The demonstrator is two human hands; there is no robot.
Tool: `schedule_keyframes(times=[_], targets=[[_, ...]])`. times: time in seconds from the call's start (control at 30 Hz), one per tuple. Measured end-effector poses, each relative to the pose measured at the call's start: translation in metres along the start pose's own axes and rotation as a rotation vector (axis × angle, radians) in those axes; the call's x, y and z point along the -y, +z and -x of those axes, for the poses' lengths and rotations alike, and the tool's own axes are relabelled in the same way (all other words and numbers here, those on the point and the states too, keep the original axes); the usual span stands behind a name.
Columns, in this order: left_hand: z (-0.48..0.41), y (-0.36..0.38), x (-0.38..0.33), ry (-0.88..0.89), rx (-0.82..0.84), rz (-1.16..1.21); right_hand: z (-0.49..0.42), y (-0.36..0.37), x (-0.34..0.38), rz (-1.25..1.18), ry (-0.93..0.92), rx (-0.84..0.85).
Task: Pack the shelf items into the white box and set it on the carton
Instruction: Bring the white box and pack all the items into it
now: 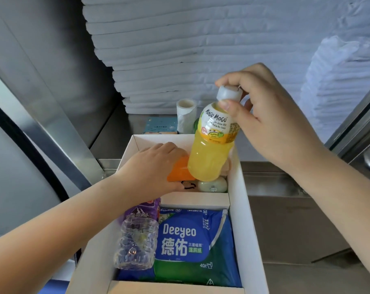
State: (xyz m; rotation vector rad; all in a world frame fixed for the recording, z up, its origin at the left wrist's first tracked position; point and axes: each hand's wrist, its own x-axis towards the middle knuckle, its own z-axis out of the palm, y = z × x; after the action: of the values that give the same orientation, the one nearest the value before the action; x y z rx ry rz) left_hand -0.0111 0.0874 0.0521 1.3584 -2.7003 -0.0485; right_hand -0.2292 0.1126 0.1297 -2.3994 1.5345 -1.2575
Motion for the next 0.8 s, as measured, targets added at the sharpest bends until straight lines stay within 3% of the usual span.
schedule_keyframes(times=[0.2,0.5,0.6,0.7,0.8], targets=[[-0.005,0.005,0.006,0.061,0.012,-0.120,-0.001,-0.007,-0.009,0.030,0.032,-0.086],[-0.006,-0.007,-0.025,-0.044,-0.038,0.213,0.014,0.004,-0.010,0.021,0.095,-0.048],[-0.002,-0.005,-0.034,-0.059,-0.057,0.221,0.020,0.012,-0.004,-0.033,0.115,-0.027],[0.005,-0.004,-0.030,-0.043,-0.059,0.123,0.024,0.016,-0.005,-0.054,0.151,0.080],[0.010,-0.004,-0.018,-0.051,0.019,0.127,0.026,0.015,-0.014,-0.016,0.175,0.296]])
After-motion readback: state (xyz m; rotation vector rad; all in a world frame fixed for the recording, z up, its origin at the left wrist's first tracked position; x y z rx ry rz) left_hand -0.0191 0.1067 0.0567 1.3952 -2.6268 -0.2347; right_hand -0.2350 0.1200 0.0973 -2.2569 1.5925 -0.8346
